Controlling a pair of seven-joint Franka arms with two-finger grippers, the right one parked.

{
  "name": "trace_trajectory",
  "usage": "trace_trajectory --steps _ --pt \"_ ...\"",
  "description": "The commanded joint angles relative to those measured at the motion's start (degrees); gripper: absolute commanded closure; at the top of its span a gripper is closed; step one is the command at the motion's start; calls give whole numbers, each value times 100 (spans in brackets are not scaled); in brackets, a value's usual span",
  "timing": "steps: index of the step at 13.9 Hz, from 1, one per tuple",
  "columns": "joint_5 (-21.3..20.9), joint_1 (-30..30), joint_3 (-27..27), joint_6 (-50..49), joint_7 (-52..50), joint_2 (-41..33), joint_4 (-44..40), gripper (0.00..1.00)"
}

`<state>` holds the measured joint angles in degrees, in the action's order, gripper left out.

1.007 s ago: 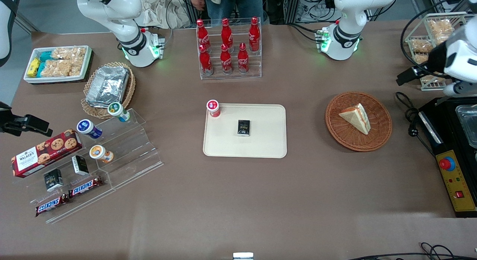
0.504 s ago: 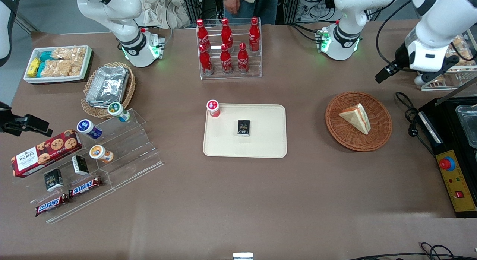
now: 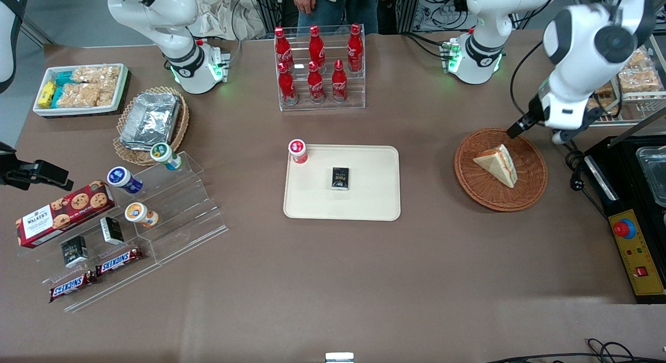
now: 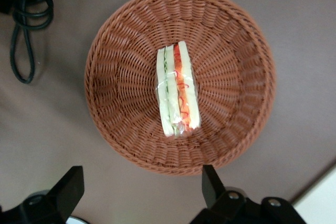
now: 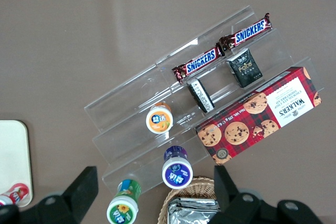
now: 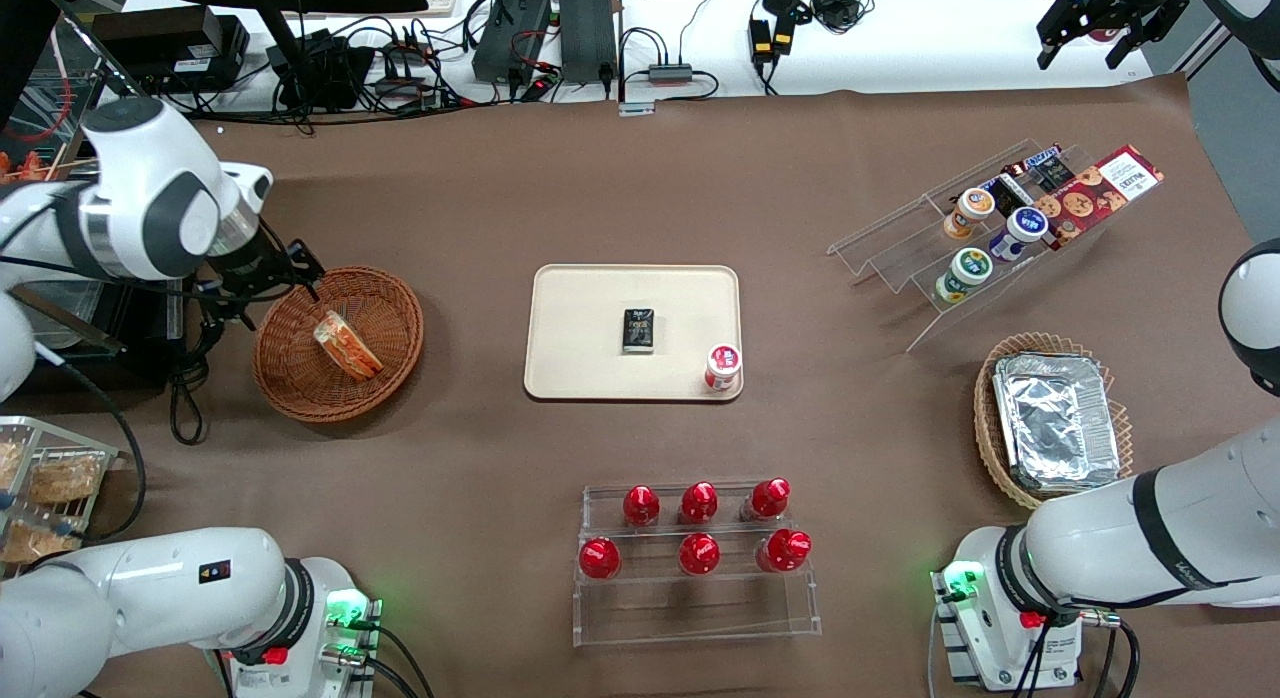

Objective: Place sandwich from basket to tray
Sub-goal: 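Lower the open left gripper onto the wrapped sandwich in the basket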

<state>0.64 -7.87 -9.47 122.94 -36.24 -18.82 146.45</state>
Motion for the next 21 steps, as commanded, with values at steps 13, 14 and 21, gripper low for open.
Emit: trace_trajectory --steps 13,14,21 --pt "-591 -5 -38 1103 -1060 1480 -82 0" --pt "-583 13 -46 709 -1017 1260 -134 0" --pt "-433 40 -196 -1183 -429 55 -862 0"
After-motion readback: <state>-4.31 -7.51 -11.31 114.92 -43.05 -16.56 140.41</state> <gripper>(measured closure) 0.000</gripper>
